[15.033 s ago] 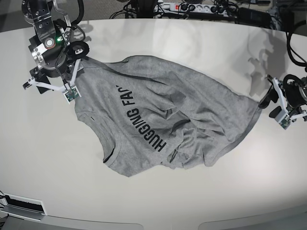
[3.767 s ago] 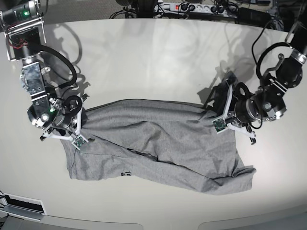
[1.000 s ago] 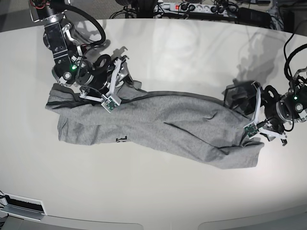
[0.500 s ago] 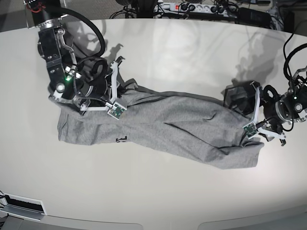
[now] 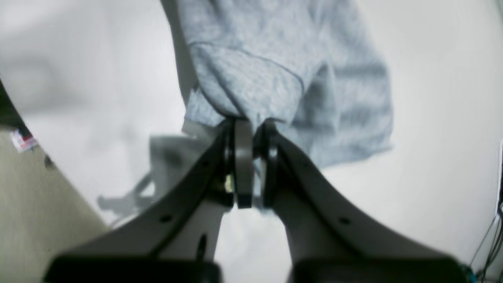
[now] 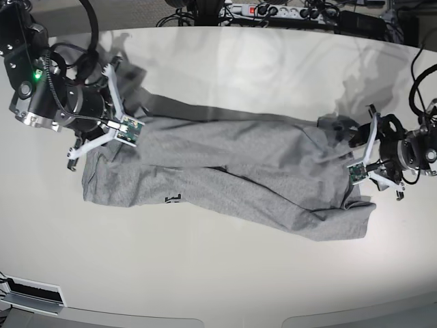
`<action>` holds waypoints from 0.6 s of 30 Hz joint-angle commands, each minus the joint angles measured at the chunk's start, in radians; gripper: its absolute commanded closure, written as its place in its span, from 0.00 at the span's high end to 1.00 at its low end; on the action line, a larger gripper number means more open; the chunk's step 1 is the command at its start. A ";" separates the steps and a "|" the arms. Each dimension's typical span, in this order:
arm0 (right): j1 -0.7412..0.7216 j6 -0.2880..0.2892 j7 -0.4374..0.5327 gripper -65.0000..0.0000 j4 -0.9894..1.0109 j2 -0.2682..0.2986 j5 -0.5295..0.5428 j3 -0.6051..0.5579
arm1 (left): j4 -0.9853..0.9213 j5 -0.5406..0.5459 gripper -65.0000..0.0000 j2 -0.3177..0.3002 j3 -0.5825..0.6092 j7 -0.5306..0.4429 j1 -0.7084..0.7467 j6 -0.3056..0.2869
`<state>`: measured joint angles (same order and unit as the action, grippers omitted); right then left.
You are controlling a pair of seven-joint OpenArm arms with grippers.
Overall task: Layout the t-shirt on the table in an organized manner, then fold the t-shirt properly
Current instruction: 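Release the shirt edge and reposition both grippers along it, then grasp the shirt edge with both grippers and stretch it apart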
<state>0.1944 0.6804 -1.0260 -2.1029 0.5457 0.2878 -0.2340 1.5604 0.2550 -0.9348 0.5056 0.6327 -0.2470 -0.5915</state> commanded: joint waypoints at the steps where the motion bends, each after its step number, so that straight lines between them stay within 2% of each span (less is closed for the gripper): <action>1: -0.003 -0.018 -0.008 0.00 -0.021 0.026 0.003 0.006 | 0.010 0.008 0.53 -0.034 -0.010 -0.002 -0.019 -0.013; 4: 0.026 -0.050 -0.057 0.00 -0.021 0.072 0.004 0.006 | 0.011 0.059 0.53 -0.071 -0.010 0.013 -0.019 -0.100; 8: 0.064 -0.085 -0.064 0.00 -0.021 0.119 -0.006 0.006 | 0.017 0.150 0.53 -0.119 -0.010 0.032 -0.019 -0.107; 13: 0.063 -0.230 -0.051 0.00 -0.023 0.119 -0.014 0.006 | 0.037 0.241 0.53 -0.149 -0.010 0.044 -0.019 -0.107; 15: 0.063 -0.239 -0.047 0.00 -0.023 0.117 -0.011 0.006 | 0.064 0.291 0.52 -0.148 -0.010 0.079 -0.015 -0.107; 18: 0.063 -0.218 -0.029 0.00 -0.023 0.114 0.022 0.006 | 0.125 0.349 0.52 -0.148 -0.010 0.111 0.007 -0.107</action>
<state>0.2657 0.4641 -1.0657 -2.1067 0.6456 0.3054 -0.2340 1.6756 0.6037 -1.0611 0.5056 0.7456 -0.2283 -0.6930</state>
